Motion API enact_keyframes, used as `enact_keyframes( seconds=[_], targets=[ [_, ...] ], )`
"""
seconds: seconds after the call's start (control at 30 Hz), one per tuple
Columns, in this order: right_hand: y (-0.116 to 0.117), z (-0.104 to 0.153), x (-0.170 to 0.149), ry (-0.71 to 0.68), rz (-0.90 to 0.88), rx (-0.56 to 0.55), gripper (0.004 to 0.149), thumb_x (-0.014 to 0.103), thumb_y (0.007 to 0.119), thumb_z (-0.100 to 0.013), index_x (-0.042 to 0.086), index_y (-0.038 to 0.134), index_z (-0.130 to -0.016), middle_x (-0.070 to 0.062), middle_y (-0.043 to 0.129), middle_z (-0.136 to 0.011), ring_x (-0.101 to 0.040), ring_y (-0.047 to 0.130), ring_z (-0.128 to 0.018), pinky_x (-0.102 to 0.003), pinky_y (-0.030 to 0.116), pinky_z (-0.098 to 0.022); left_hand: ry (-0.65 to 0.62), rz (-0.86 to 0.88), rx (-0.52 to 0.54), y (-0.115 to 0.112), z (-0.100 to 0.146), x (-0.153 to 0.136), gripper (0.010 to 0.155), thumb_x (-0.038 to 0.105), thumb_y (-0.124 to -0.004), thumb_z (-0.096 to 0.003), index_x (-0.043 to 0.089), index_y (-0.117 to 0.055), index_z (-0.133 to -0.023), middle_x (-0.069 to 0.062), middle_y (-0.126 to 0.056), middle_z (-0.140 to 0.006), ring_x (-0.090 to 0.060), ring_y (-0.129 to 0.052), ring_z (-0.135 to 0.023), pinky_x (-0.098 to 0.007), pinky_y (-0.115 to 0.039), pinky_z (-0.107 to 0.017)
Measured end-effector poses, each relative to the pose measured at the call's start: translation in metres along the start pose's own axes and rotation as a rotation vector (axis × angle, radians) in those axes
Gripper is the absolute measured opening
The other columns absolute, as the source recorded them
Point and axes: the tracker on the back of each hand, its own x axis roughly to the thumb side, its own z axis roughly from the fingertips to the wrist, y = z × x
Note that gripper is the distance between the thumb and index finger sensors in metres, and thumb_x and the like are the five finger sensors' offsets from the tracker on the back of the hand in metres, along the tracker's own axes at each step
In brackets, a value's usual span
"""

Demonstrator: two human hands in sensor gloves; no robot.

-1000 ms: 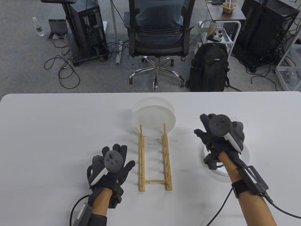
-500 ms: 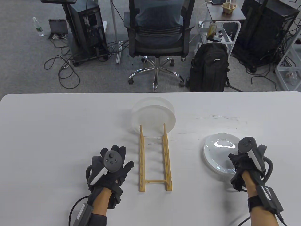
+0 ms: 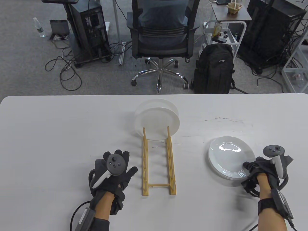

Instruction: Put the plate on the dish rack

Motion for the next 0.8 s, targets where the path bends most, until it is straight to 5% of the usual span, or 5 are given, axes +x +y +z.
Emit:
enact_keyframes(
  seconds=[0.07,0.3,0.53,0.7,0.8],
  targets=[
    [-0.006,0.004,0.001,0.002,0.004,-0.062,0.061,0.027,0.081,-0.044,0.0,0.065,-0.095,-0.016,0.085,-0.075,-0.025,0.104,-0.04,-0.044,0.09,-0.033,0.0,0.003,-0.005,0.0,0.0,0.0,0.08,0.058,-0.061,-0.0529,0.022,-0.03,-0.117,-0.012,-0.021,-0.123,-0.059,-0.005,-0.105,-0.078,-0.014,-0.066],
    [-0.049,0.033,0.003,-0.052,-0.151,-0.208,0.046,0.02,0.078,-0.045,0.006,0.071,-0.089,-0.019,0.094,-0.077,-0.031,0.109,-0.045,-0.041,0.095,-0.03,-0.002,0.001,-0.014,0.0,0.0,0.001,0.08,0.058,-0.061,-0.0528,0.022,-0.03,-0.117,-0.013,-0.02,-0.123,-0.059,-0.004,-0.105,-0.078,-0.014,-0.066],
    [-0.089,0.09,0.047,-0.396,-0.384,-0.176,0.057,0.014,0.074,-0.048,0.006,0.054,-0.101,-0.015,0.08,-0.09,-0.038,0.097,-0.065,-0.053,0.087,-0.043,-0.002,0.002,-0.025,-0.001,-0.002,0.002,0.08,0.058,-0.061,-0.053,0.022,-0.029,-0.118,-0.013,-0.018,-0.123,-0.059,-0.003,-0.104,-0.078,-0.013,-0.066],
    [-0.098,0.142,0.111,-0.674,-0.481,-0.347,0.05,0.013,0.077,-0.046,0.015,0.074,-0.095,-0.011,0.085,-0.089,-0.038,0.098,-0.067,-0.055,0.085,-0.045,-0.001,0.003,-0.025,-0.001,-0.002,0.002,0.08,0.058,-0.062,-0.0529,0.022,-0.029,-0.118,-0.013,-0.018,-0.123,-0.059,-0.002,-0.104,-0.078,-0.013,-0.066],
    [-0.094,0.17,0.151,-0.842,-0.487,-0.317,0.047,0.014,0.077,-0.045,0.018,0.078,-0.092,-0.008,0.088,-0.087,-0.036,0.099,-0.066,-0.055,0.084,-0.046,0.002,0.001,-0.029,-0.001,-0.001,0.002,0.08,0.058,-0.061,-0.053,0.022,-0.029,-0.118,-0.013,-0.018,-0.123,-0.059,-0.002,-0.104,-0.078,-0.013,-0.066]
  ],
)
